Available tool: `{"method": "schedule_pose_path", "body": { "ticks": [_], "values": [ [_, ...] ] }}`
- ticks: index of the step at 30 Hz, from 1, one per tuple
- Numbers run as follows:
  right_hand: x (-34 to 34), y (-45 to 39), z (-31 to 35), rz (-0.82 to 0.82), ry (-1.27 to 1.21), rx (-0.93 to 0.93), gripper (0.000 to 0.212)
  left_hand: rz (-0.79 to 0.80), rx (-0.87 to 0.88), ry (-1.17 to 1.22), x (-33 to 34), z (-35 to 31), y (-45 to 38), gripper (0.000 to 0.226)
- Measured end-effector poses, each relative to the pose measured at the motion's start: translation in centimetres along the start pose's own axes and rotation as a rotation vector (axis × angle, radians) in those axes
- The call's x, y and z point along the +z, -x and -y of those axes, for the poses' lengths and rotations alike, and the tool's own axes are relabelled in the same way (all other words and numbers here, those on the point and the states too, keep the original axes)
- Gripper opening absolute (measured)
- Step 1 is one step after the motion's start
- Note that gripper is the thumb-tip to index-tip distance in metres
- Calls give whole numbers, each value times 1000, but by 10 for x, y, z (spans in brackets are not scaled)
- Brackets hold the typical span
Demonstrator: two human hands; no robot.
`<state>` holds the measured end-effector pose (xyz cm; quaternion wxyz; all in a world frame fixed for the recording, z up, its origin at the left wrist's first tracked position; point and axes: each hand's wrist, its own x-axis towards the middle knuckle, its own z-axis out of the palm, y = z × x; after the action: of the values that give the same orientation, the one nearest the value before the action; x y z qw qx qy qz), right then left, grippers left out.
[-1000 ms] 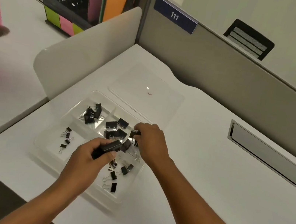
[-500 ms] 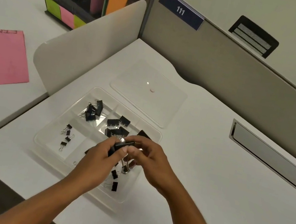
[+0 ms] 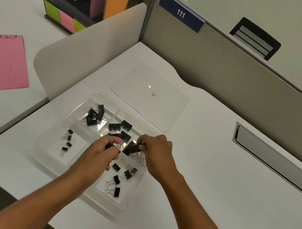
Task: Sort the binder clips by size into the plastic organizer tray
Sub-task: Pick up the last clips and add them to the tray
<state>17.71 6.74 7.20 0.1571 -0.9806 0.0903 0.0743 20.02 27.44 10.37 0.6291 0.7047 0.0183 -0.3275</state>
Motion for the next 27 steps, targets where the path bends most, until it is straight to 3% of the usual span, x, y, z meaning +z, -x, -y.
{"method": "schedule_pose_path", "body": {
  "ticks": [3, 6, 7, 10, 12, 19, 23, 27],
  "values": [
    [11, 3, -3, -134, 3, -8, 24, -34, 14, -7, -4, 6, 1, 40],
    [2, 22, 8, -368, -339, 61, 19, -107, 88, -114, -4, 12, 2, 51],
    [-5, 31, 14, -349, -526, 93, 17, -129, 123, -153, -3, 13, 3, 57],
    [-25, 55, 36, -27, -932, 107, 20, -137, 225, -201, 7, 12, 5, 67],
    [-26, 62, 38, 40, -914, 75, 22, -111, 274, -225, 15, 10, 5, 66],
    [-32, 49, 14, -170, -813, 156, 14, -8, 297, -167, 26, 2, -8, 74],
    [-29, 31, 4, -367, -547, 138, 15, -54, 352, -215, 25, 2, -16, 66],
    [-9, 15, -2, -287, -206, 45, 17, -83, 362, -234, 21, 5, -17, 63]
  ]
}}
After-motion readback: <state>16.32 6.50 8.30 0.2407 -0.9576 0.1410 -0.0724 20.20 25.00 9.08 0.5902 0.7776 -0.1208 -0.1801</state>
